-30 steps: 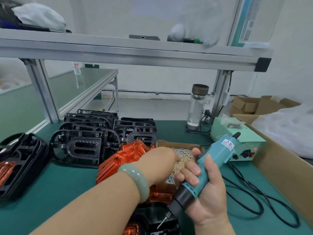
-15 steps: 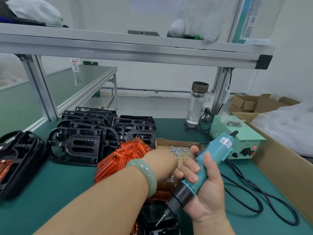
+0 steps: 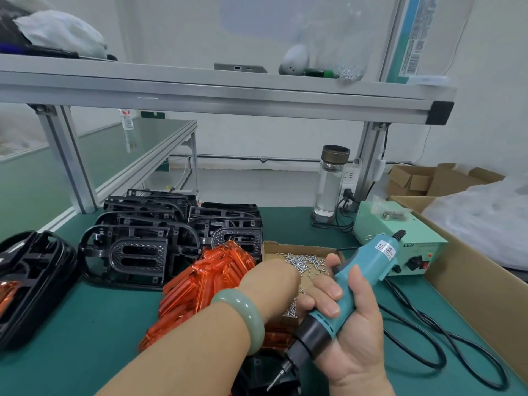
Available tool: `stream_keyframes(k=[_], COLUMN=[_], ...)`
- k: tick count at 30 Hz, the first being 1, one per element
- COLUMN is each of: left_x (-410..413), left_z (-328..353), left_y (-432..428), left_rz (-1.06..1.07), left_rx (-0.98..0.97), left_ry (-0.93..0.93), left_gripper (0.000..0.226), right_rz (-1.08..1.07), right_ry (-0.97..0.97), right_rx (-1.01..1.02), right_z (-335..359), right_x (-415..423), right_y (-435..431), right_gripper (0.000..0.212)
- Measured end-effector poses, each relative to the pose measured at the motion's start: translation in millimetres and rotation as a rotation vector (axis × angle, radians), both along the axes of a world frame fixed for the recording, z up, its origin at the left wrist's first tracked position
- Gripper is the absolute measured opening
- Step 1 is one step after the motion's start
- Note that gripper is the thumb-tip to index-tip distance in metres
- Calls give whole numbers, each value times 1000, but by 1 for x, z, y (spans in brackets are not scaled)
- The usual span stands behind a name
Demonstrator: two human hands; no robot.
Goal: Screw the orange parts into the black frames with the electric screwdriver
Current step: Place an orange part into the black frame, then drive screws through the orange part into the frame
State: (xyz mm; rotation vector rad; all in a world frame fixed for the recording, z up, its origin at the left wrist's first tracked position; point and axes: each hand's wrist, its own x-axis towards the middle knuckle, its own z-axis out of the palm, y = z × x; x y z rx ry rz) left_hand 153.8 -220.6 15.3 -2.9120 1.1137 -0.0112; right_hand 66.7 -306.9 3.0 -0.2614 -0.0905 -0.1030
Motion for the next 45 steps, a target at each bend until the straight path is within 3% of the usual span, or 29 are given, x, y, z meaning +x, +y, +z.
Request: stream_keyframes(k=[13, 15, 19, 23, 30, 37, 40, 45], left_x=[-2, -7, -25, -45, -81, -110, -108, -108], left_z=[11, 17, 26, 20, -17, -28, -28, -29], left_y=[17, 25, 52, 88, 134, 137, 136, 133], left_rz=[237, 270, 343, 435, 522, 476, 496, 492], left_rx=[-655, -778, -1047, -1208, -1514, -1677, -1750, -1694], left_ry=[125, 182, 436, 529, 510, 568, 687, 741], left_gripper=[14, 17, 10, 14, 29, 15, 28, 26], right_rz=[-25, -27, -75, -105, -151, -256, -302, -383], right_ry=[-2, 8, 37, 45, 44, 84, 110, 166], right_rx=[-30, -38, -71, -82, -77, -82, -73, -26], right_z=[0, 0, 0, -2, -2, -4, -4, -2], right_x=[0, 0, 0, 1, 0, 1, 0, 1], right_y=[0, 1, 5, 10, 23, 39, 42, 43], right_gripper=[60, 54, 19, 19, 17, 14, 15, 22])
